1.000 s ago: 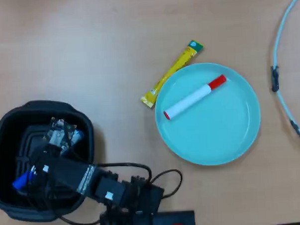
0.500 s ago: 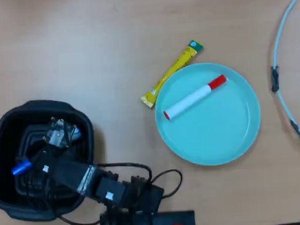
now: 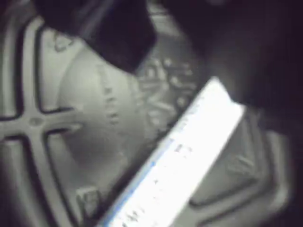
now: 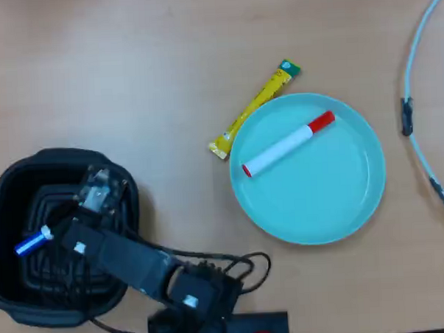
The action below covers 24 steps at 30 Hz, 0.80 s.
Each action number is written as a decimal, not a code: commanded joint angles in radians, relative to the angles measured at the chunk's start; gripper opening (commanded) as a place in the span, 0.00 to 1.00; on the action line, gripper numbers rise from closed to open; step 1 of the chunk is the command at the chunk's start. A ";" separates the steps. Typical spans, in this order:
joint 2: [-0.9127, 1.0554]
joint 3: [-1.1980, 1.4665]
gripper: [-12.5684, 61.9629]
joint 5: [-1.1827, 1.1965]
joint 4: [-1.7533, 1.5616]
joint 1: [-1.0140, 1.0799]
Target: Pick up the blue pen and put it in the black bowl
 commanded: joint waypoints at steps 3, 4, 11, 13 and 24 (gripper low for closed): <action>0.166 -0.153 0.53 -0.011 0.132 0.089; 0.183 -0.167 0.53 -0.011 0.156 0.114; 0.213 -0.164 0.53 -0.048 0.216 0.479; 0.212 -0.143 0.53 -0.132 0.216 0.578; 0.275 0.236 0.53 -0.566 -0.023 0.864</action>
